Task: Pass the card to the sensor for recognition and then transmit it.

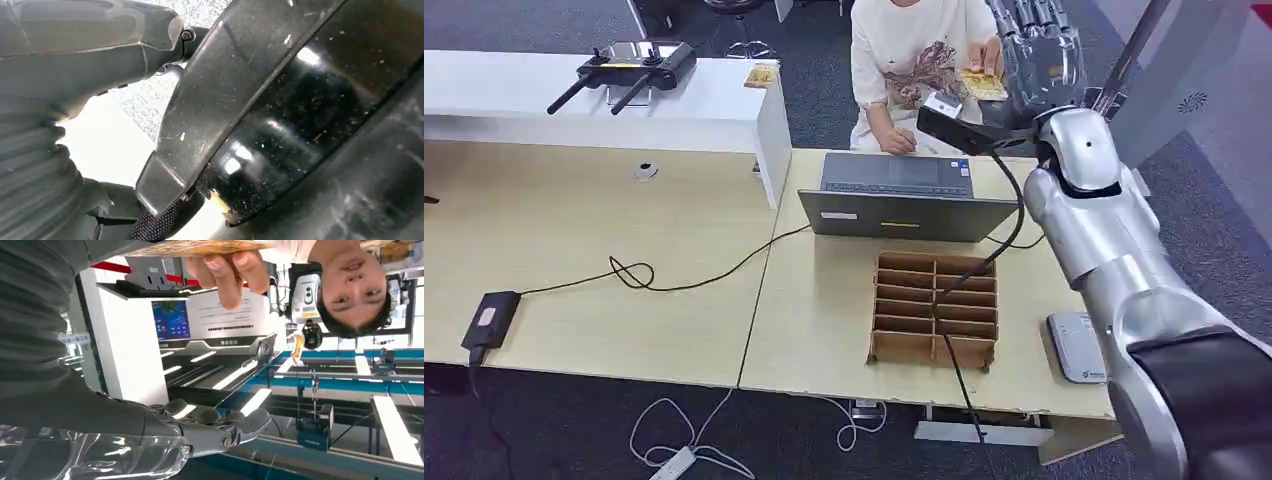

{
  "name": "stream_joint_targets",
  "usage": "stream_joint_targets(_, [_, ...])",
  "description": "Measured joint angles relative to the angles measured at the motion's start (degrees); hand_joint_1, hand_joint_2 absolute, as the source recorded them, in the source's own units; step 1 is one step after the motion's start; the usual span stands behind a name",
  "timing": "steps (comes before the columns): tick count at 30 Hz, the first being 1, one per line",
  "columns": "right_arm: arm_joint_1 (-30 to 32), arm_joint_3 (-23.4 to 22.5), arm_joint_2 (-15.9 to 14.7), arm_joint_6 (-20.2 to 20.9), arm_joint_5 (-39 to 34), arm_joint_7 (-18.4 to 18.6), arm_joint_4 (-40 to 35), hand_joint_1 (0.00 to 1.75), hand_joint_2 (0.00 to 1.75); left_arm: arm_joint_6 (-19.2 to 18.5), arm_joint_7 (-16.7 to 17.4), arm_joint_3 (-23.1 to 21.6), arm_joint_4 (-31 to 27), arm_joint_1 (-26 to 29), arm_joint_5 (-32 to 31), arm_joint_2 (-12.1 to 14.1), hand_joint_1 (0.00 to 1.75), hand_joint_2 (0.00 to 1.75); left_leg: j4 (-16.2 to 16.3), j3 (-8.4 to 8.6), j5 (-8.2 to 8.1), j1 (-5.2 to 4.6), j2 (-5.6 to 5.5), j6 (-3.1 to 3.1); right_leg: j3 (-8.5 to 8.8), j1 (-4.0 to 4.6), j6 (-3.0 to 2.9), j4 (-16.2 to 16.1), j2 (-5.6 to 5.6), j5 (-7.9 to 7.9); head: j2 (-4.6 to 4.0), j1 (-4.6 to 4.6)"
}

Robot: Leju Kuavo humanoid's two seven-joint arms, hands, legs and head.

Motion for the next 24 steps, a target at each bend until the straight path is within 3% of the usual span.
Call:
stream_joint_targets(7, [-0.5,0.0,0.1,-0.1,0.1,-0.1,2.2,0.0,1.75,-0.1,0.0,-0.1,0.0,0.0,-0.2,0.0,0.0,1.75,0.0,0.01,0.0,0.0,0.01,0.0,0.0,0.0,0.03,0.0,0.0,0.02,0.0,0.02])
stream_joint_targets(10, [-0.6,0.0,0.1,-0.1,0.1,-0.3,2.6,0.09,1.75,-0.1,0.0,-0.1,0.0,0.0,-0.2,0.0,0.0,1.75,0.0,0.01,0.0,0.0,0.01,0.0,0.0,0.0,0.03,0.0,0.01,0.02,0.0,0.02])
stream_joint_targets(11, [-0.7,0.0,0.1,-0.1,0.0,-0.3,2.7,0.19,1.75,-0.1,0.0,-0.2,0.0,0.0,-0.2,0.0,0.0,1.75,0.0,0.01,0.0,0.01,0.01,0.0,0.0,0.0,0.03,0.0,0.01,0.02,0.0,0.02])
stream_joint_targets(12, [-0.7,0.0,0.1,-0.1,0.0,-0.3,2.8,1.12,1.75,-0.1,0.0,-0.2,0.0,0.0,-0.2,0.0,0.0,1.75,0.0,0.01,0.0,0.0,0.01,0.0,0.0,0.0,0.03,0.0,0.01,0.02,0.0,0.02])
stream_joint_targets(13, [-0.7,0.0,0.1,-0.1,0.0,-0.3,2.9,1.12,1.75,-0.1,0.0,-0.2,0.0,0.0,-0.2,0.0,0.0,1.75,0.0,0.01,0.0,0.0,0.01,0.0,0.0,0.0,0.03,0.0,0.01,0.02,0.0,0.02])
stream_joint_targets(15, [-0.7,0.0,0.1,-0.1,0.1,-0.3,3.0,1.73,1.75,-0.1,-0.1,-0.2,0.0,0.0,-0.3,0.0,0.0,1.75,0.0,0.01,0.0,0.0,0.01,0.0,0.0,0.0,0.03,0.0,0.01,0.02,0.0,0.02])
stream_joint_targets(24, [-0.7,-0.2,0.2,-0.3,0.3,-0.1,3.1,1.75,1.75,-0.1,-0.1,-0.2,0.0,-0.1,-0.3,0.0,0.0,1.75,0.0,0.01,0.0,0.0,0.01,0.0,0.0,0.0,0.03,0.0,0.01,0.02,0.0,0.02])
